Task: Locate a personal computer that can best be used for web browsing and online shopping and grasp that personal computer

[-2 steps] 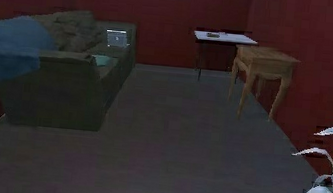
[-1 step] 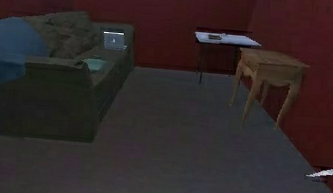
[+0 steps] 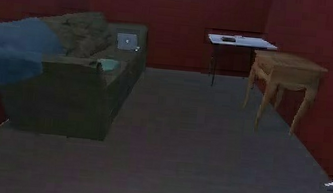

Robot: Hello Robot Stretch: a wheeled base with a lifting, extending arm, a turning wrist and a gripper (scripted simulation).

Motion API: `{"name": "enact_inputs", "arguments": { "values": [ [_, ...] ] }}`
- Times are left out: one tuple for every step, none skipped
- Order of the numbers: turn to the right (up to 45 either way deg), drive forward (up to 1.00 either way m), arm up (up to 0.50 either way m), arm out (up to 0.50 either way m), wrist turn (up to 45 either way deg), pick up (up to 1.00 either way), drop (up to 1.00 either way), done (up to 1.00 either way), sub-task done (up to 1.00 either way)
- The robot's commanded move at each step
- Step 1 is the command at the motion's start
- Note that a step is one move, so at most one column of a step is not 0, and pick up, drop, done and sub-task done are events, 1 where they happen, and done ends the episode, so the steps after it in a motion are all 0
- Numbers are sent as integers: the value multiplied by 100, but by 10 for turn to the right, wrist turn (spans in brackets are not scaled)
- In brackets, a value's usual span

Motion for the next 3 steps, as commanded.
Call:
{"name": "enact_inputs", "arguments": {
  "values": [
    [0,100,0,0,0,0,0,0,0],
    [0,100,0,0,0,0,0,0,0],
    [0,95,0,0,0,0,0,0,0]
  ]
}}
